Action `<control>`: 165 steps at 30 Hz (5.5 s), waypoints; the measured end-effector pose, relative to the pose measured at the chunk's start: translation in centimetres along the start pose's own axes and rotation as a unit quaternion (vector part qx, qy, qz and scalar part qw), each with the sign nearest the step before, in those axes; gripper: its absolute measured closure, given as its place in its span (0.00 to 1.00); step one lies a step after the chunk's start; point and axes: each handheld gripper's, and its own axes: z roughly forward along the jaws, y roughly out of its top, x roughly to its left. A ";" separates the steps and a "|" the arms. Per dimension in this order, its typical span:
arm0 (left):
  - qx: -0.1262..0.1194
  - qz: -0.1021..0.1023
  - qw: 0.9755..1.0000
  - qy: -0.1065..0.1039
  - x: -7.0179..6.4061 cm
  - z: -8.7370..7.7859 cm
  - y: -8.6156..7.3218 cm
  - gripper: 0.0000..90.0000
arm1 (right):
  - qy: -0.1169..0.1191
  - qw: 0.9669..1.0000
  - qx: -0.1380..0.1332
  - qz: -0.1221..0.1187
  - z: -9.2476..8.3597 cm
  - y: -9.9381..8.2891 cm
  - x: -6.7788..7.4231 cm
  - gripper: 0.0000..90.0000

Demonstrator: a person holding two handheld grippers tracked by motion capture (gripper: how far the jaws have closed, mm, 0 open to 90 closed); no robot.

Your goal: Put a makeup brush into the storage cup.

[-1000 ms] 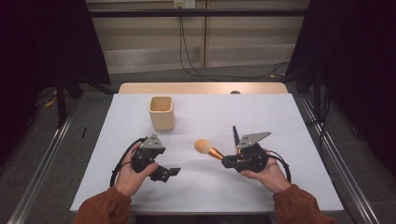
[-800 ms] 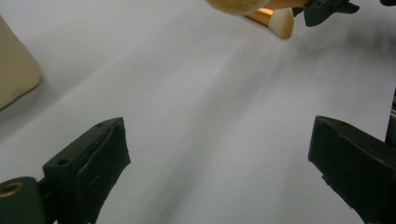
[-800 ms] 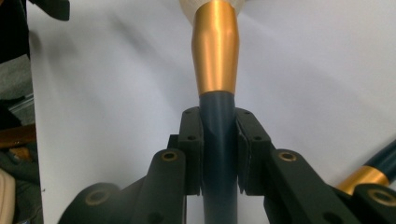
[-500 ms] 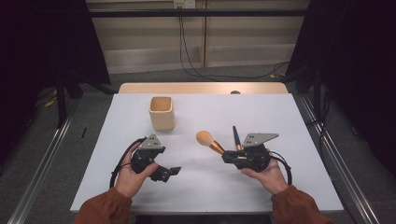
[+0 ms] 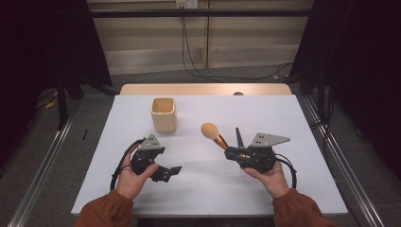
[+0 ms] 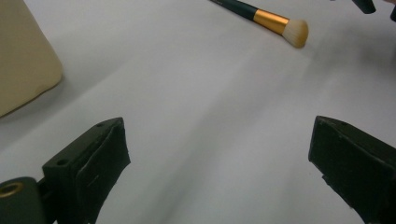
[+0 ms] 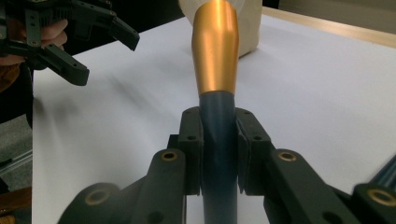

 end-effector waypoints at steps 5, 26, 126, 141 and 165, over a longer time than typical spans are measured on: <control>-0.010 -0.006 1.000 0.005 0.1 -0.1 0.0 0.05 | 0.010 1.000 -0.026 0.001 -0.1 0.0 0.1 0.84; -0.111 -0.009 0.994 0.009 -1.0 0.3 0.3 0.05 | 0.042 0.995 -0.086 -0.004 -0.2 0.5 0.4 0.84; -0.216 -0.007 0.964 -0.157 -4.2 5.5 6.7 0.72 | 0.106 0.991 -0.076 0.008 1.4 0.4 0.4 0.82; -0.200 0.004 0.969 -0.145 -4.5 5.7 7.0 0.72 | 0.090 0.994 -0.067 0.006 1.5 0.4 0.5 0.69; -0.193 0.000 0.973 -0.126 -3.8 5.0 7.1 0.73 | 0.041 0.997 -0.067 0.008 1.2 0.6 0.7 0.07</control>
